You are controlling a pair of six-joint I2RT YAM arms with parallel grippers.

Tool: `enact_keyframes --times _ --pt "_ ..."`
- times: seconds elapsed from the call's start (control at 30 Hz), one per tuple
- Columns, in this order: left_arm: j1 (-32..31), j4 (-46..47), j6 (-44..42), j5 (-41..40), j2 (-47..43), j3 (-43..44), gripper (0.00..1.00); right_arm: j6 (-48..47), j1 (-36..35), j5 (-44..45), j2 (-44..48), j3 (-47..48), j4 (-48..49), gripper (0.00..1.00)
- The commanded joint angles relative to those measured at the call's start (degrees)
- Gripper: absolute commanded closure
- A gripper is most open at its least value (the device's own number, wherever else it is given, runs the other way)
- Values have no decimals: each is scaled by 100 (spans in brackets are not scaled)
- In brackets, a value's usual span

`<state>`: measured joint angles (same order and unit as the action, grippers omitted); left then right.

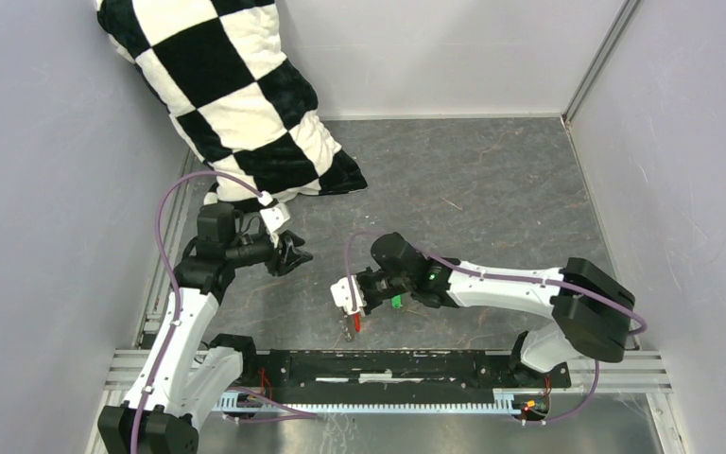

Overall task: Put the keys on the keyring
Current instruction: Pick up the keyring from the center of the board.

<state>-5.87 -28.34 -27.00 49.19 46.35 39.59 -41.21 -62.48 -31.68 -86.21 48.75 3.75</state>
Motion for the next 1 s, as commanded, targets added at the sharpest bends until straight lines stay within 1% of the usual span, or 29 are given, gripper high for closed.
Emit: enact_keyframes --times 0.0,0.07,0.13,0.17,0.3,0.37,0.5,0.77,0.83,0.97 --pt "-37 -730 -699 1047 1 213 50 538 -19 203 418 -371 1135 99" --pt "-57 -1551 -1806 1489 1 260 50 714 1 170 579 -460 1419 100" --pt "-82 -2443 -2761 1705 14 331 51 883 16 104 692 -471 1623 100" --pt "-92 -2702 -3105 1742 15 363 51 956 23 71 748 -472 1693 100" --pt "-148 -3384 -4018 1819 29 512 50 1278 42 -29 955 -527 2084 99" --pt "-181 -3556 -4301 1894 28 575 50 1504 35 -50 1040 -576 2373 100" --pt "-217 -3606 -4432 2072 39 673 50 2030 38 -31 1121 -647 2937 100" --pt "-257 -3617 -3959 2690 32 921 50 2778 34 -157 1031 -727 3817 100" --pt "-257 -3585 -3884 2689 24 936 50 2943 33 -225 981 -727 3991 100" --pt "-257 -3244 -3473 2512 15 910 51 3156 34 -315 924 -736 4249 100"
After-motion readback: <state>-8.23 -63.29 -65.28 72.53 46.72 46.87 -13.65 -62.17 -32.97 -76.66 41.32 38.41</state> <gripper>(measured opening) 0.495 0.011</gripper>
